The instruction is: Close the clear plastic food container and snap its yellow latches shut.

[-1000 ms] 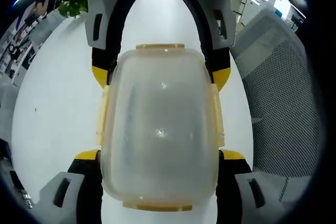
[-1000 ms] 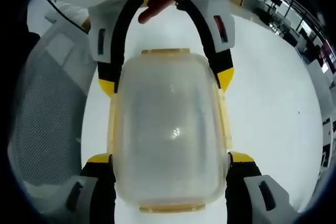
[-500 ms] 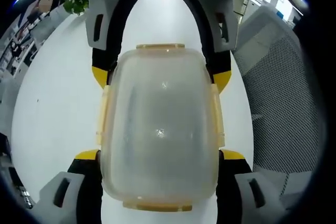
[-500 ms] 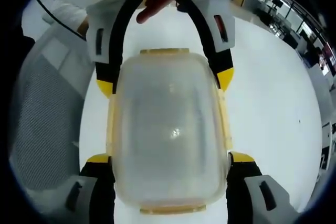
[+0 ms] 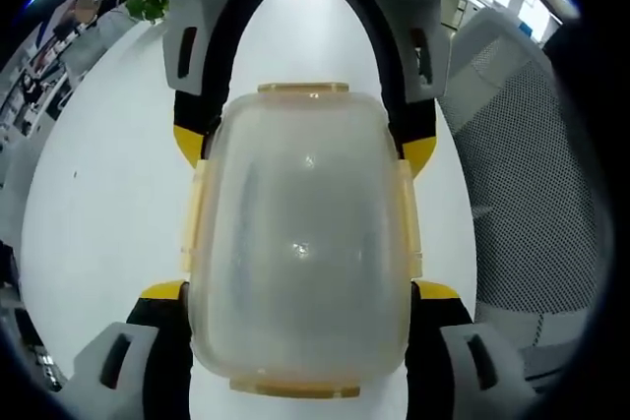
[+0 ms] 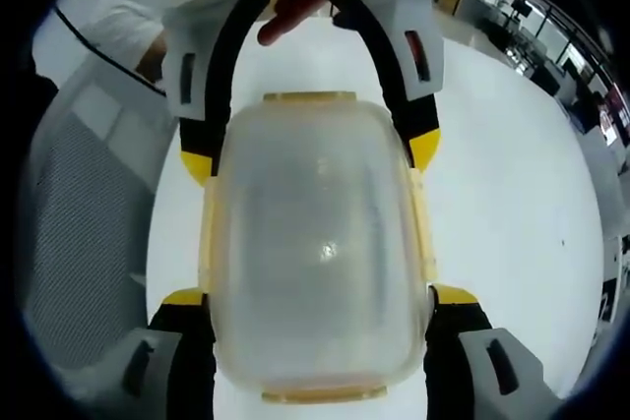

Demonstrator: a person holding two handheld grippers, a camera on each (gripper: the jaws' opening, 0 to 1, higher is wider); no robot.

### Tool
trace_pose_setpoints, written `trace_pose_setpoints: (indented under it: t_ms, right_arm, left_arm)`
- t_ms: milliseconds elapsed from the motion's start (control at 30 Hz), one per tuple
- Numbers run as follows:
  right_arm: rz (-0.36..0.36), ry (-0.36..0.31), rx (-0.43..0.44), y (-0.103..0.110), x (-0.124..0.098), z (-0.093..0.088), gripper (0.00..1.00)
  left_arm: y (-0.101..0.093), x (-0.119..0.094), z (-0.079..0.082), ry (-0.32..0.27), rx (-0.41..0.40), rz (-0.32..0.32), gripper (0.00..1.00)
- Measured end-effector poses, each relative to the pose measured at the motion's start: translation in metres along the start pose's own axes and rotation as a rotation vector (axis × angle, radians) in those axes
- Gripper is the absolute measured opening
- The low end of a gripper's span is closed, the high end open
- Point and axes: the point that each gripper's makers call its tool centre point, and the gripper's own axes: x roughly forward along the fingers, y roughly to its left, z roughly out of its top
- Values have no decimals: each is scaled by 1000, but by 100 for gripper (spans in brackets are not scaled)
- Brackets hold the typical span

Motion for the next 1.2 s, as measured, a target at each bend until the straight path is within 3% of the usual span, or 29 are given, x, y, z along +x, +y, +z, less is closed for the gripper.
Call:
trace_pose_setpoints:
  t_ms: [967, 1200]
  right_arm:
    - [6, 10, -1, 1, 2, 3, 90]
    - [-2, 9, 1, -7, 2, 3, 90]
  left_arm:
    - [0, 1, -2, 7, -22, -9, 92]
    - [8, 0, -2, 0, -29, -3, 92]
